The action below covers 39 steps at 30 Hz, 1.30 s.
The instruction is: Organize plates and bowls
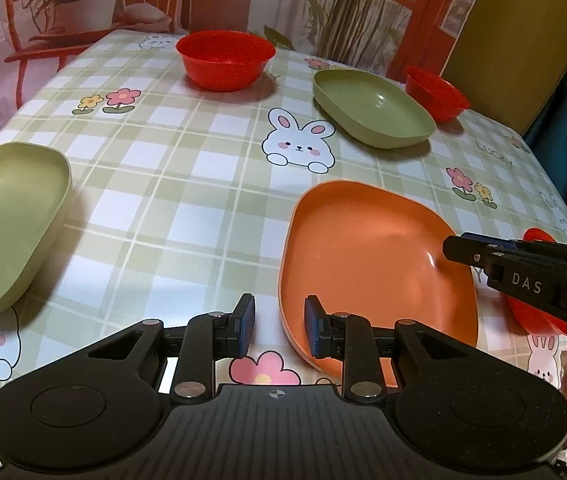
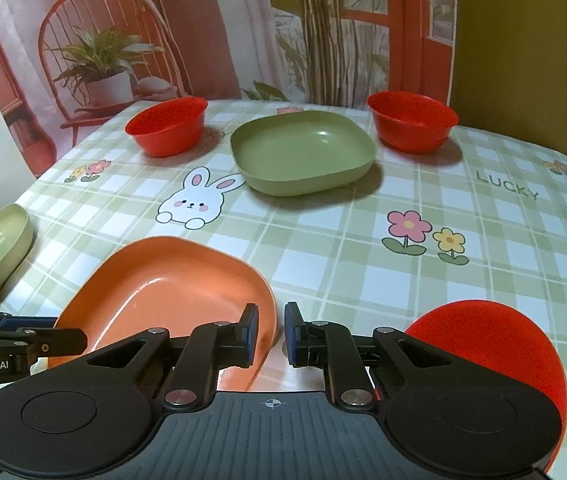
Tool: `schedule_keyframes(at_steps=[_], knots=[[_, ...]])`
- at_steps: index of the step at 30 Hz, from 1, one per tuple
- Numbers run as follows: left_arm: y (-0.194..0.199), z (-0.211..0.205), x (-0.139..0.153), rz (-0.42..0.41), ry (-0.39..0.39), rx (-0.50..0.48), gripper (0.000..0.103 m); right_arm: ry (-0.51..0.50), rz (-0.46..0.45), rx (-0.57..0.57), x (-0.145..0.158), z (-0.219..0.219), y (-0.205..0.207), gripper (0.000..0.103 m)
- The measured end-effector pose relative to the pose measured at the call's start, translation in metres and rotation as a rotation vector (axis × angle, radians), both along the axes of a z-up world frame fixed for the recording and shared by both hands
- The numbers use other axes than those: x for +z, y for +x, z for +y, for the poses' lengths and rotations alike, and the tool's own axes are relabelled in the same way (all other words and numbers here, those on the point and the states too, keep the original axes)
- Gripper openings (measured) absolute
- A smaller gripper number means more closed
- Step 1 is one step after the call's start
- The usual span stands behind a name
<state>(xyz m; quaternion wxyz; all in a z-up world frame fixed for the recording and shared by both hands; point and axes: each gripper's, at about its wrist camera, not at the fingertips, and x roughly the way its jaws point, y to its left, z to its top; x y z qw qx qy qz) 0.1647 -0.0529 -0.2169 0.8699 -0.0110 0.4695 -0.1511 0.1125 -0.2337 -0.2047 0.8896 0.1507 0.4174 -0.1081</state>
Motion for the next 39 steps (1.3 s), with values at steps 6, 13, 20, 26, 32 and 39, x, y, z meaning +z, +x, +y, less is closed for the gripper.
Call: schedule_keyframes(at_steps=[6, 13, 20, 26, 32, 39], knots=[[0.000, 0.000, -0.002, -0.012, 0.009, 0.003, 0.017, 0.021, 0.008, 0.002, -0.004, 0.001, 0.001, 0.012], [-0.001, 0.000, -0.003, -0.019, -0.012, -0.019, 0.009, 0.020, 0.010, 0.001, -0.005, 0.002, 0.001, 0.011], [0.000, 0.001, -0.004, -0.023, -0.006, -0.017, 0.009, 0.014, 0.008, 0.003, -0.005, 0.005, 0.002, 0.011], [-0.003, 0.002, -0.002, -0.034, 0.000, -0.014, 0.009, 0.023, 0.006, 0.000, -0.005, 0.005, 0.000, 0.011], [-0.004, 0.003, -0.001, -0.048, 0.008, -0.018, 0.009, 0.025, 0.001, -0.006, -0.004, 0.006, 0.001, 0.011], [-0.001, 0.004, 0.004, -0.068, 0.017, -0.014, 0.009, 0.043, -0.024, -0.014, 0.004, 0.002, 0.004, 0.011]])
